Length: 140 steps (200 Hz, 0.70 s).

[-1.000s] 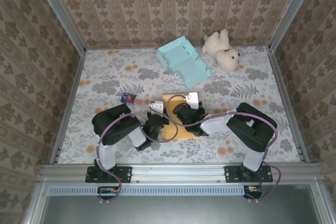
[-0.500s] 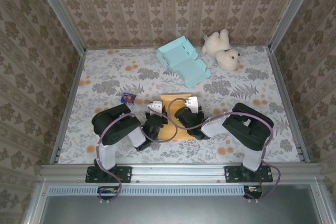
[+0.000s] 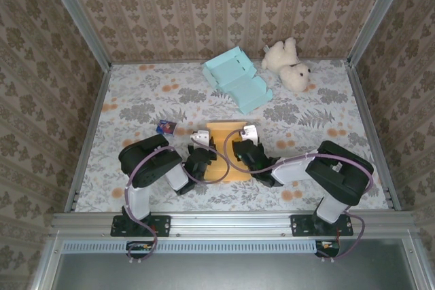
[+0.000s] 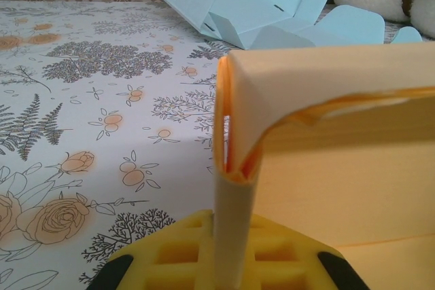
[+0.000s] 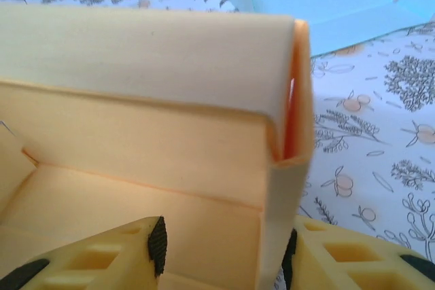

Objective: Fold the paper box

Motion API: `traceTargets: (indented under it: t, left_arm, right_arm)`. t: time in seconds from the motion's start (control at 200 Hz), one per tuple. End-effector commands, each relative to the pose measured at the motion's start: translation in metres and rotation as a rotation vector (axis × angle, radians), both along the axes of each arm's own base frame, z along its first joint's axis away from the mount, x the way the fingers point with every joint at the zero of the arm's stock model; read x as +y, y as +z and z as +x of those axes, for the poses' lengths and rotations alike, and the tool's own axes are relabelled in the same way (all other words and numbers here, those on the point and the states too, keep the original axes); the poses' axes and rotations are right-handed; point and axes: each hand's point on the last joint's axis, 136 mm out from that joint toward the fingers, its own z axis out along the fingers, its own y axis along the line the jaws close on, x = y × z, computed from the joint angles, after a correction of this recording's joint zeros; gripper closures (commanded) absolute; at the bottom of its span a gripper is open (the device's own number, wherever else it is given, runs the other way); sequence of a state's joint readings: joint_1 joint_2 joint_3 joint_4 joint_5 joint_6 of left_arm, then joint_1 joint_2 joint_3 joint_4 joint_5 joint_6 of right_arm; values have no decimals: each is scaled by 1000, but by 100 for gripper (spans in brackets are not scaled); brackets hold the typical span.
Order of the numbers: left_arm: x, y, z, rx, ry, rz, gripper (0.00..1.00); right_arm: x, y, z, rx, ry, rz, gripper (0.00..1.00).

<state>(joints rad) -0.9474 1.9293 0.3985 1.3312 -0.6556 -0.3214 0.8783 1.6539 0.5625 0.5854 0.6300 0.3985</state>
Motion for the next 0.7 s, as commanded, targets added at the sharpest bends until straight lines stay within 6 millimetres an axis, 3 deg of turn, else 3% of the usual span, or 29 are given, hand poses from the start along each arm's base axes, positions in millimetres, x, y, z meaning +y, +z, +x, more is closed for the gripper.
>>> traceTargets:
  t: [0.0, 0.21, 0.435, 0.695]
  left_arm:
    - [8, -13, -3, 35, 10, 29, 100]
    - [7, -12, -3, 33, 5, 32, 100]
    - [7, -13, -3, 34, 5, 33, 100]
    - [7, -12, -3, 33, 6, 32, 100]
  right_arm:
    - [0, 22, 6, -81, -15, -14, 53]
    - [-10, 36, 15, -140, -93, -50, 63]
    - [-46, 40, 15, -165, -297, -107, 79]
    - [-61, 40, 13, -157, -375, -152, 81]
